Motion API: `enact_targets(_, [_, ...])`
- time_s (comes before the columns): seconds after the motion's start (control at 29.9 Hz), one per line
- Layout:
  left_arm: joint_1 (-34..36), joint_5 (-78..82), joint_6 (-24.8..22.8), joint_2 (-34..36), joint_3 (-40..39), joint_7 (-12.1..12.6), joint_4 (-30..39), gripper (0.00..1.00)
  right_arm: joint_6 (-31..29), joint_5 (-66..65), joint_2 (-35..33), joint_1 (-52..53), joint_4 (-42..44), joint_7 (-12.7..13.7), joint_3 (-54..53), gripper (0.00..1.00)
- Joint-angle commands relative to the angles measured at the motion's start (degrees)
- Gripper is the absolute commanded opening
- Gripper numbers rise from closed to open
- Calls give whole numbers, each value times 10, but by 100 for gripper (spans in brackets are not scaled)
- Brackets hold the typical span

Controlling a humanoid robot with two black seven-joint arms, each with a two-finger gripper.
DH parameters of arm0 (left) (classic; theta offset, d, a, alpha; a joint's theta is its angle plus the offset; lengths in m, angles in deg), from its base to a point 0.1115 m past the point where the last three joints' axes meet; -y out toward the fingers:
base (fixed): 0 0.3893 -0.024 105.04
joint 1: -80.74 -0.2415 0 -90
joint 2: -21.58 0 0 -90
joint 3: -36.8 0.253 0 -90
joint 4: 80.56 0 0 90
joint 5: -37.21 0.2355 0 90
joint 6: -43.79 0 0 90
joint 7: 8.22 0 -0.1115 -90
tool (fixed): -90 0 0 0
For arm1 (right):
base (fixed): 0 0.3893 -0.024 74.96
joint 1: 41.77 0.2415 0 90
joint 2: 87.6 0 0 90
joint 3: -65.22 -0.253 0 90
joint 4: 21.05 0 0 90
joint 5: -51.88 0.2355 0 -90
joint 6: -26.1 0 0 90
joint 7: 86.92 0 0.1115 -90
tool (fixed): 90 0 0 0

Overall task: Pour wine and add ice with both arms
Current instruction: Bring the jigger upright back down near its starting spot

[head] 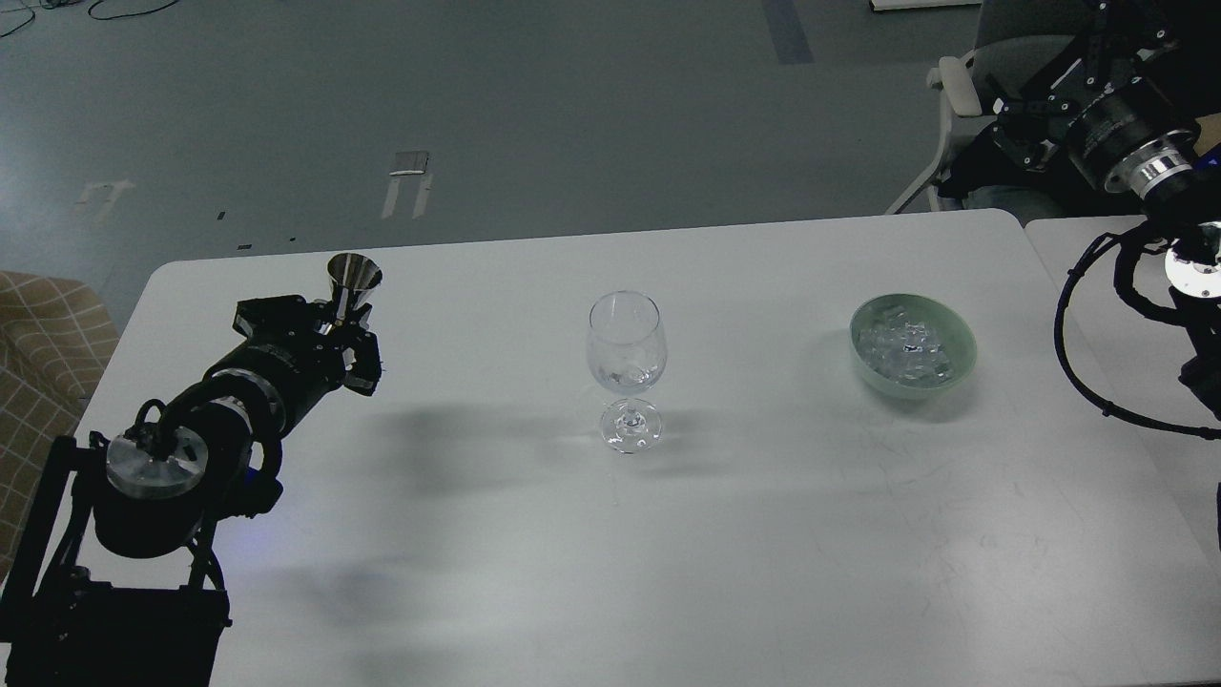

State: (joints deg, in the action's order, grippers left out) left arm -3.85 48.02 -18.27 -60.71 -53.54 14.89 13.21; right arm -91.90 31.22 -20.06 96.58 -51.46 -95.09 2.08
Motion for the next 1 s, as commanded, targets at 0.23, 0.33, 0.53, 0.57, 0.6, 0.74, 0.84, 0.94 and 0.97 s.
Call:
enact_targets(0.23, [-51,-109,-163,-12,-27,-86,-74,0,0,0,-1,-3,0,1,0,100])
enact_targets(0.33, [-52,-129,-237,-13,-27,-95,-116,0,0,0,-1,-3,0,1,0,100])
enact_targets(0.53, [-45,-148,-364,-13,-24,-106,-224,0,0,0,-1,-3,0,1,0,100])
enact_targets(0.57, [-44,-148,-368,-13,-24,-107,-235,0,0,0,-1,-3,0,1,0,100])
enact_targets(0.6, [-42,-148,-379,-13,-24,-107,-255,0,0,-1,0,-3,0,1,0,100])
enact_targets(0.74, [-42,-149,-436,-13,-25,-105,-296,0,0,-1,0,-4,0,1,0,100])
enact_targets(0.84, [-38,-160,-446,-13,-26,-105,-314,0,0,-2,1,-4,1,1,0,100])
enact_targets(0.94, [-28,-177,-446,-13,-27,-106,-321,0,0,-2,1,-4,0,0,0,100])
enact_targets(0.97, [-26,-180,-446,-13,-27,-106,-322,0,0,-2,1,-4,1,1,0,100])
